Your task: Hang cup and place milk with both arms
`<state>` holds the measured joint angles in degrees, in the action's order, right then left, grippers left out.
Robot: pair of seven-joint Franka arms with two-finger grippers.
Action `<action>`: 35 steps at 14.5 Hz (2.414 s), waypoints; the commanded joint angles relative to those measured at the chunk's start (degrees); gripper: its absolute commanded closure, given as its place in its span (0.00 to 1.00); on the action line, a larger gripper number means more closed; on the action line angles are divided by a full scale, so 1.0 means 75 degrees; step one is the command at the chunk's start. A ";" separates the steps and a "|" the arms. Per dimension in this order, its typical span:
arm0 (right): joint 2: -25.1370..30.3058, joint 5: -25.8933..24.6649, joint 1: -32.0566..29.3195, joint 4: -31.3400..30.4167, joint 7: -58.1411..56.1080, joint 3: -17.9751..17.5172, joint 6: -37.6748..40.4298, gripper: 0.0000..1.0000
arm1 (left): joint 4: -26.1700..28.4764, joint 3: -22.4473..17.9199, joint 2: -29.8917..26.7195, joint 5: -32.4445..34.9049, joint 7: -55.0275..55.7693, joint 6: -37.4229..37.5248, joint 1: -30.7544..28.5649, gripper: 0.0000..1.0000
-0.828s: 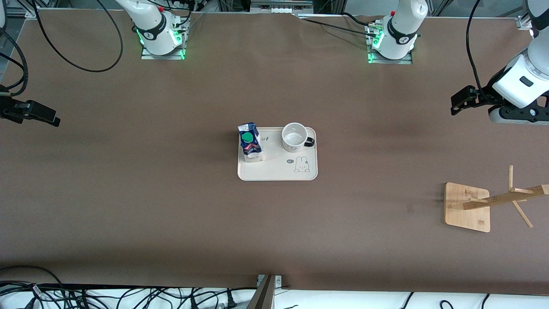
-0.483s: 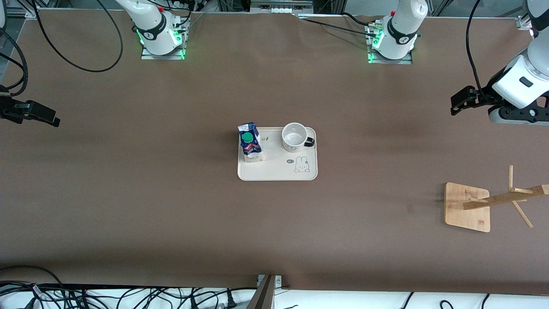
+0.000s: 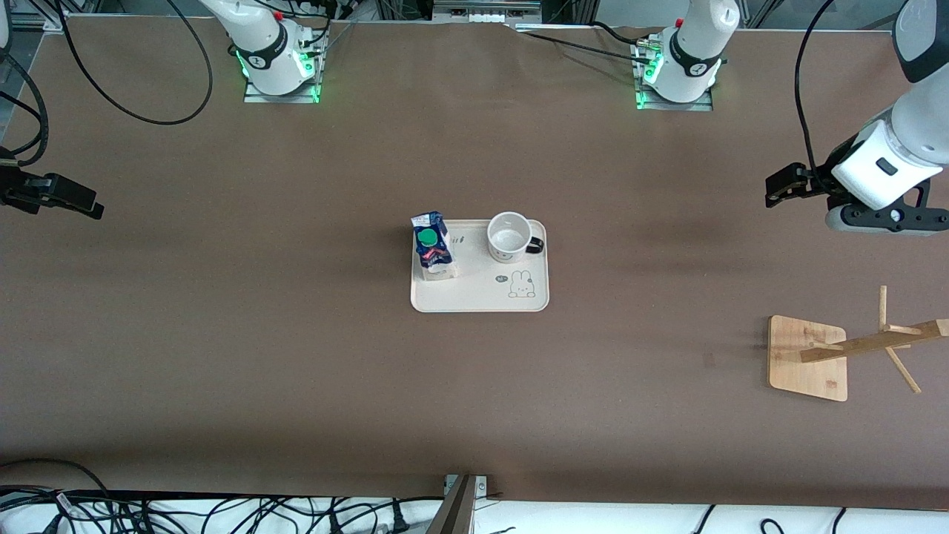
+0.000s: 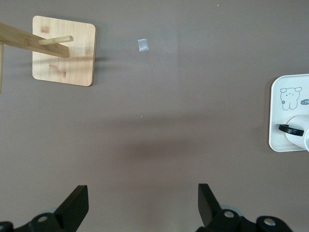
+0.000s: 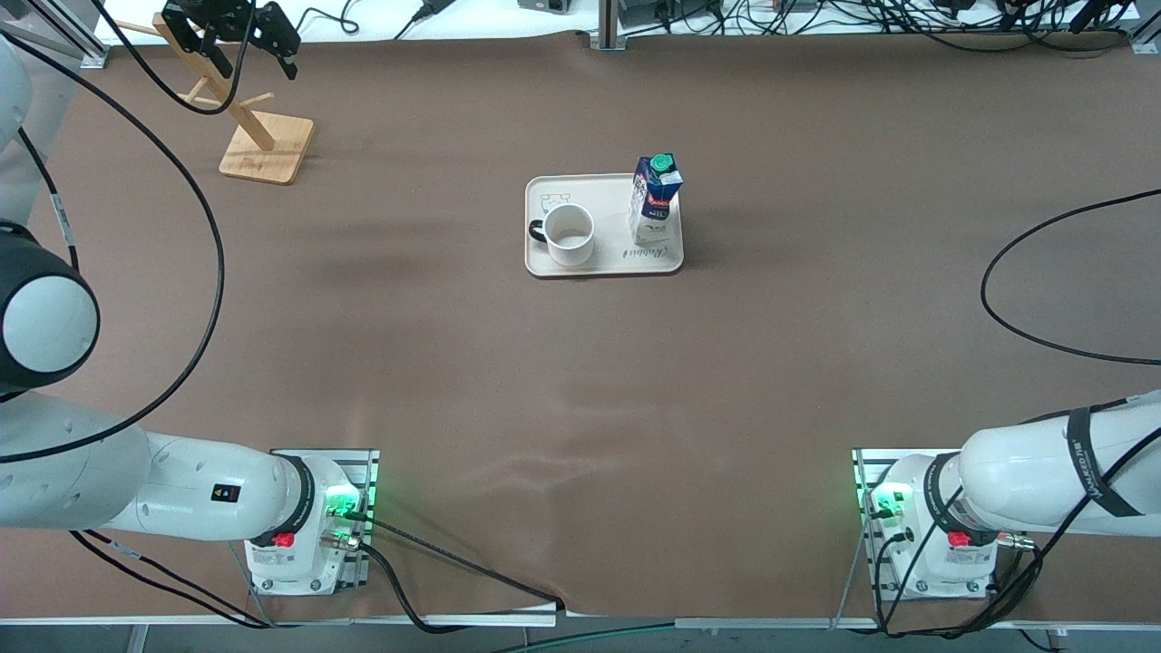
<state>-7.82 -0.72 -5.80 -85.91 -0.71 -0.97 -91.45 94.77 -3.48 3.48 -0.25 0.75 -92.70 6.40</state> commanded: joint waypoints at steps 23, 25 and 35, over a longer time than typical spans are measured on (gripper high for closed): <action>-0.1815 0.0904 0.2928 0.0100 0.1391 -0.0094 -0.1071 0.00 | -0.1362 0.1272 0.4726 -0.0530 1.5565 -0.3926 0.3365 0.00; -0.2061 0.0904 0.3384 0.0100 0.2024 -0.0094 -0.1504 0.00 | -0.1280 0.1284 0.4798 -0.0460 1.5568 -0.4116 0.3389 0.36; -0.2824 0.0893 0.4828 0.0088 0.4887 -0.0094 -0.3264 0.00 | -0.1350 0.1272 0.5103 -0.0448 1.5323 -0.4269 0.3636 1.00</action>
<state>-28.72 5.59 30.39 -86.05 35.07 -2.29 -115.81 86.34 6.74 41.99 -3.55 116.03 -125.07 33.55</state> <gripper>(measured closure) 0.000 0.943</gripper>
